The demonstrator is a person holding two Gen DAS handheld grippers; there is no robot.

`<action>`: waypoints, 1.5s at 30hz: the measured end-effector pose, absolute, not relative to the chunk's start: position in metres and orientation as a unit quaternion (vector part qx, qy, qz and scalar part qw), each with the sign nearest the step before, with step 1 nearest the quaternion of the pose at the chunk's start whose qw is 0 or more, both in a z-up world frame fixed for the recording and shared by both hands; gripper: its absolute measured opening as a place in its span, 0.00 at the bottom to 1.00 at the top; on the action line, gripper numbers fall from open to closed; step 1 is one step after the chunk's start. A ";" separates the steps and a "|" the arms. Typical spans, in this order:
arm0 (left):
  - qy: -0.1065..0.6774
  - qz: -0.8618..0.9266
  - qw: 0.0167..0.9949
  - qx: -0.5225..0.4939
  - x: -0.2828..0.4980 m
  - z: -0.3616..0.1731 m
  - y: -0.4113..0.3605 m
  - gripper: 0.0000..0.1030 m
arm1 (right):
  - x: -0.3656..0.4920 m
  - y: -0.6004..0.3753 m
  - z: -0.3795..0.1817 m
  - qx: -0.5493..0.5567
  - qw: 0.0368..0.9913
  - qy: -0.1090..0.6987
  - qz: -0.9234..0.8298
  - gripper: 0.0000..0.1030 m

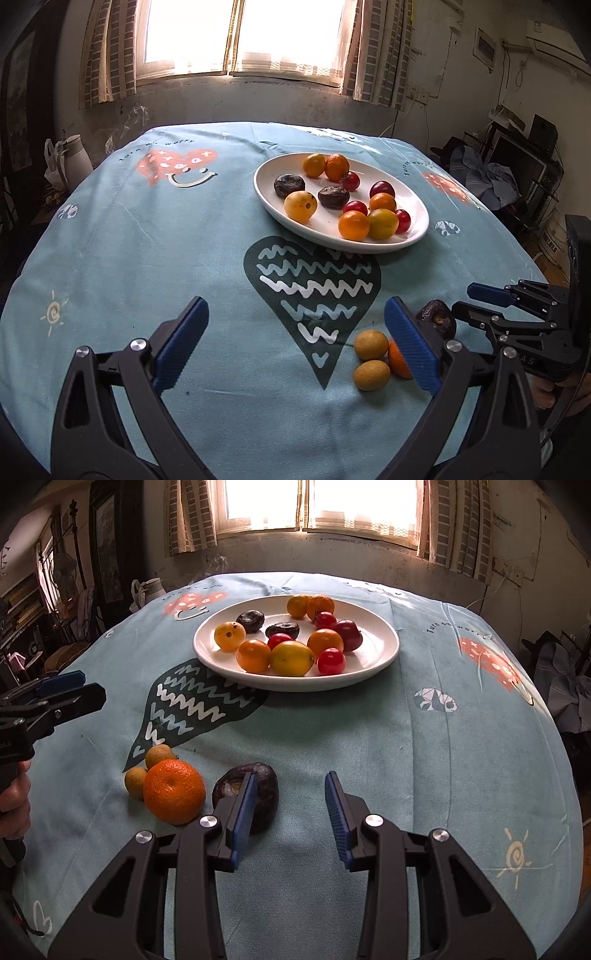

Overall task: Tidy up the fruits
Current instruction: 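Grasp a dark brown fruit with the right tool while the left tool grasps another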

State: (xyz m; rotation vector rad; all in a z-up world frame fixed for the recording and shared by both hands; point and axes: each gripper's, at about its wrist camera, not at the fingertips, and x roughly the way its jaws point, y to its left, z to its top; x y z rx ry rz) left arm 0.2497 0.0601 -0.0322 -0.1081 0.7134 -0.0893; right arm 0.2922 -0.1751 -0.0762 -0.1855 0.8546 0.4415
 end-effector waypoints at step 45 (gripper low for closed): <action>0.433 -0.184 0.881 0.058 0.244 -0.073 0.005 0.35 | 0.306 -0.187 -0.078 -0.022 0.874 0.428 0.230 0.43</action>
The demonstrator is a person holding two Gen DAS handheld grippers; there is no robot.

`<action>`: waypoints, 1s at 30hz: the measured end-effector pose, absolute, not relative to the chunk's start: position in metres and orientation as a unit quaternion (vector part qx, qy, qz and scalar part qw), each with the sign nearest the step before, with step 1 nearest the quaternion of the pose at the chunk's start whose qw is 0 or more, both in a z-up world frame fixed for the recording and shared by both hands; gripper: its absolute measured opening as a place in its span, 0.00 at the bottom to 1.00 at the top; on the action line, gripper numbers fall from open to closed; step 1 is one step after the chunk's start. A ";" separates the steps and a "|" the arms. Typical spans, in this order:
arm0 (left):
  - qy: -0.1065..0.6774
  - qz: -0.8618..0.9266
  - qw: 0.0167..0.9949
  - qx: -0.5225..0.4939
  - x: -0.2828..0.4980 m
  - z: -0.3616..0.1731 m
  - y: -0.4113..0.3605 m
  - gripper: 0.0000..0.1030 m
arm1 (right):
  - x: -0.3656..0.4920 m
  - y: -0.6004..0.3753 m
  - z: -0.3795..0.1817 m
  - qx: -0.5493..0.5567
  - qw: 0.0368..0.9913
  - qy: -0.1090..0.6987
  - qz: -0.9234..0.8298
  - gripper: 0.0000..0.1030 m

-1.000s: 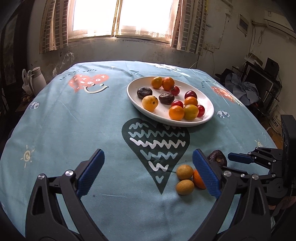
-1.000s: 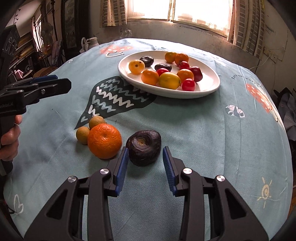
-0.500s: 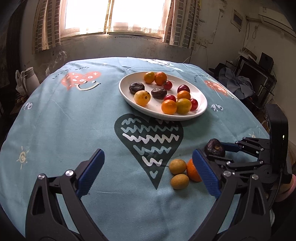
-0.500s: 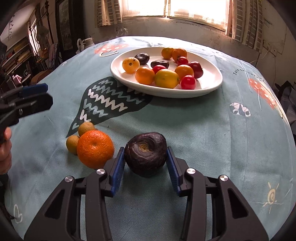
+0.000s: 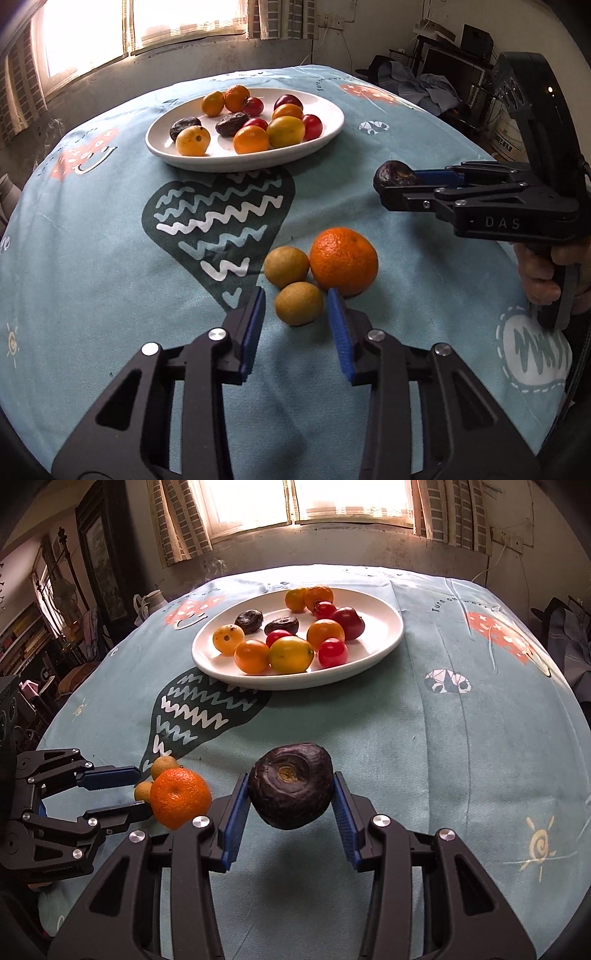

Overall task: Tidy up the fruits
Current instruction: 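Grasp a dark brown fruit with the right tool while the left tool grasps another, then carry both dark brown fruits onto the plate and open both tools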

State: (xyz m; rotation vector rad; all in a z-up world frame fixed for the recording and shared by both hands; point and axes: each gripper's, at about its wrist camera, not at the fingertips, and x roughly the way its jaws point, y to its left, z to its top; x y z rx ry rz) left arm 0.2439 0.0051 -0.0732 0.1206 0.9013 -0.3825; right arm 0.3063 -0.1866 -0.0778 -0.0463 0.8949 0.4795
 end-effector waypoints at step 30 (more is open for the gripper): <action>0.416 -0.187 0.890 0.014 0.238 -0.066 0.017 0.28 | 0.302 -0.186 -0.075 -0.007 0.871 0.417 0.260 0.43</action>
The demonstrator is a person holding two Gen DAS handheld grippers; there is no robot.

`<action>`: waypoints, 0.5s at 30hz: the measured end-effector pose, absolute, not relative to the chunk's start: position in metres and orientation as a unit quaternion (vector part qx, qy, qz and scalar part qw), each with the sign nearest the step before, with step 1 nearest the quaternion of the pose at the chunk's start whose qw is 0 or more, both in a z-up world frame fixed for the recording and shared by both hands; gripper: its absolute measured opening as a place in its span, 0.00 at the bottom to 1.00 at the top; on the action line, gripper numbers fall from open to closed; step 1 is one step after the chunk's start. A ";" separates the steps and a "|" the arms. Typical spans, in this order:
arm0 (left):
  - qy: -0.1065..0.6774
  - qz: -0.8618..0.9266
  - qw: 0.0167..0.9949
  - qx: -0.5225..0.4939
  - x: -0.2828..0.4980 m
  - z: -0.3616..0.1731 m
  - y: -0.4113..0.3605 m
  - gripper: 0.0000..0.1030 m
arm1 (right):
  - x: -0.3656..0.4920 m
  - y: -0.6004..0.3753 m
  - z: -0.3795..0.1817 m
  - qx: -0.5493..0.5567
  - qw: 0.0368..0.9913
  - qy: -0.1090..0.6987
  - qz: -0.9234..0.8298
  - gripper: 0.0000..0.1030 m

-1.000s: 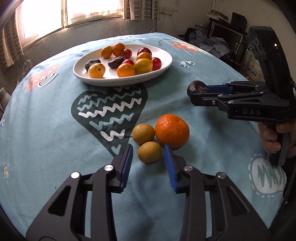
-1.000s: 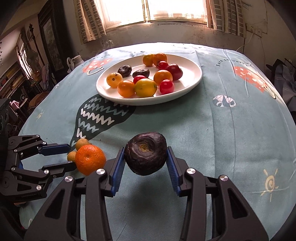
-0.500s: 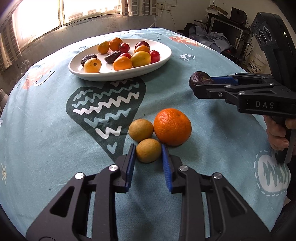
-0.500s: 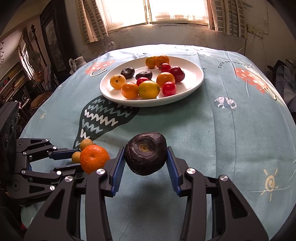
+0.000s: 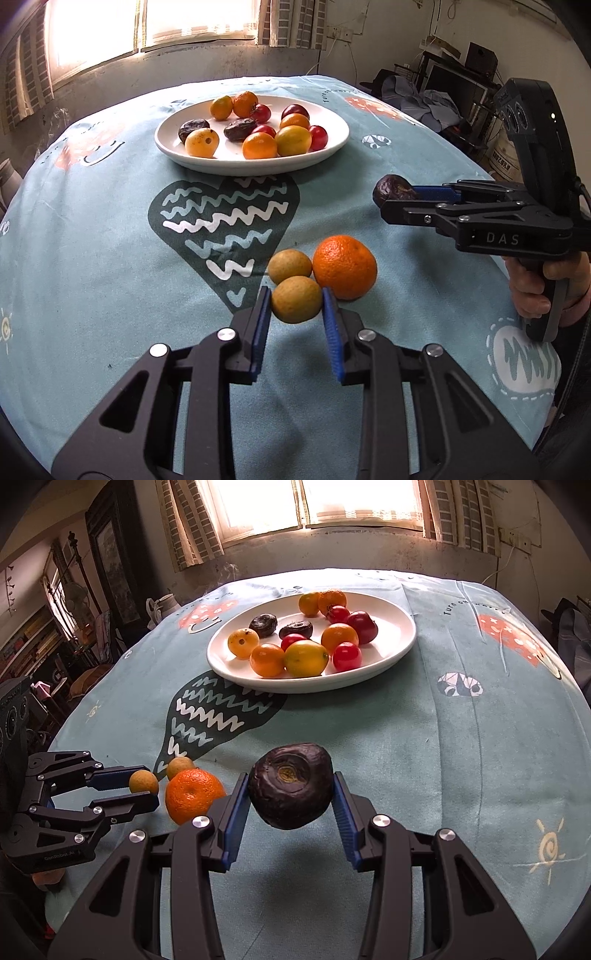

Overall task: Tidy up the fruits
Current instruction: 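Carry both dark brown fruits onto the plate and open both tools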

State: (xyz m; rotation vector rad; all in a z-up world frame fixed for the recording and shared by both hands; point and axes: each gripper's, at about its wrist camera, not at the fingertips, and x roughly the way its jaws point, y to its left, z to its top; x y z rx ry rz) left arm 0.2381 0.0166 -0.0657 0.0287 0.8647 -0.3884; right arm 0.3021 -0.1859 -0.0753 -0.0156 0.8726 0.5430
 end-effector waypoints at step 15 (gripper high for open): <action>0.365 -0.160 0.916 -0.032 0.318 0.008 0.041 0.27 | 0.348 -0.193 -0.025 0.099 0.895 0.332 0.281 0.43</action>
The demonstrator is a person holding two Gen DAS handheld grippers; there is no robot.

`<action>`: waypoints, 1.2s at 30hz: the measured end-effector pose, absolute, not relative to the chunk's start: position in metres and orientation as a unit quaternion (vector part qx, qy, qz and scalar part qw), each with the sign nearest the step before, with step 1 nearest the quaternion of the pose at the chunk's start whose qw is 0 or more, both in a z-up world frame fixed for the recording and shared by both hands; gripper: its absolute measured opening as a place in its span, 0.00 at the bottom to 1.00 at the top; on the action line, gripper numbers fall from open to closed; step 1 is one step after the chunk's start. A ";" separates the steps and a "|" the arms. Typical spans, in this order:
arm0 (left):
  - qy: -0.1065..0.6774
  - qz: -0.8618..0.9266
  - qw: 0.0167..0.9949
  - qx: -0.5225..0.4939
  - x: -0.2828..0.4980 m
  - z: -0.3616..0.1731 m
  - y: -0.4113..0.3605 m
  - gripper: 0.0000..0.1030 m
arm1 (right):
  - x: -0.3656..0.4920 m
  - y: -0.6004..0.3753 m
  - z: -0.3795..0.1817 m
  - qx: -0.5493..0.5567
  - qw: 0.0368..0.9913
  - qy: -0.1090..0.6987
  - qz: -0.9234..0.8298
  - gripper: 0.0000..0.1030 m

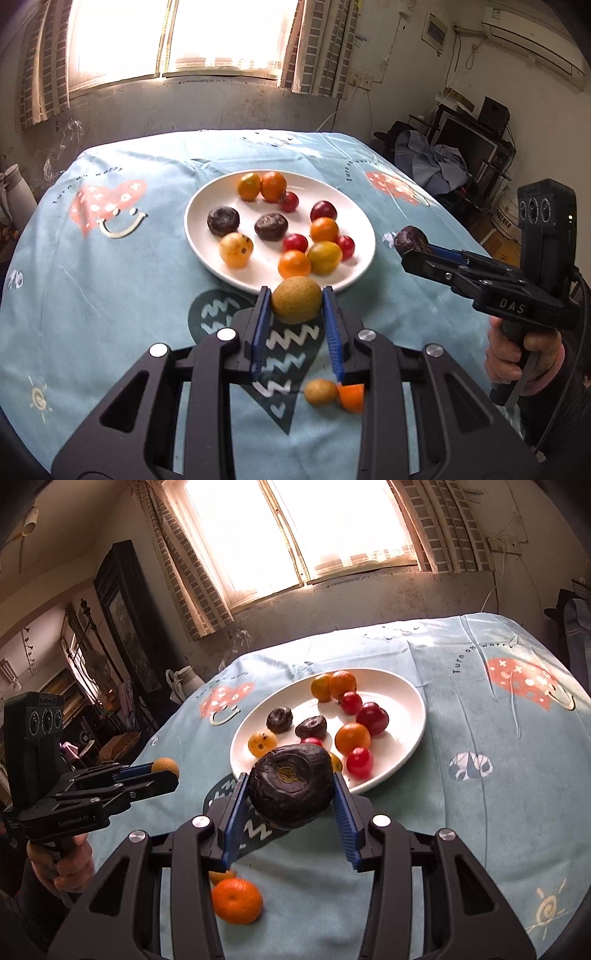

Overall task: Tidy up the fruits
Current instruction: 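Carry both dark brown fruits onto the plate and open both tools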

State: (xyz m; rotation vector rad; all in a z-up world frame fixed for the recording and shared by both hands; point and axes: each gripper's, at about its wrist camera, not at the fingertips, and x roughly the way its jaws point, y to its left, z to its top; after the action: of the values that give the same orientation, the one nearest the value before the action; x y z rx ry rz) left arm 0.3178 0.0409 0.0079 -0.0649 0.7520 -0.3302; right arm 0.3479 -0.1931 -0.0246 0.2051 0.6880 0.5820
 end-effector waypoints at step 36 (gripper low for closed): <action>0.364 -0.026 0.928 -0.077 0.286 -0.024 0.077 0.95 | 0.298 -0.139 -0.052 -0.024 0.855 0.368 0.364 0.60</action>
State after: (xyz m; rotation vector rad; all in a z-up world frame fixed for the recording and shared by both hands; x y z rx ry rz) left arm 0.2857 0.0774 -0.0239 -0.1577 0.7471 -0.0526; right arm 0.2977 -0.1388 -0.0522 -0.0510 0.7732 0.7657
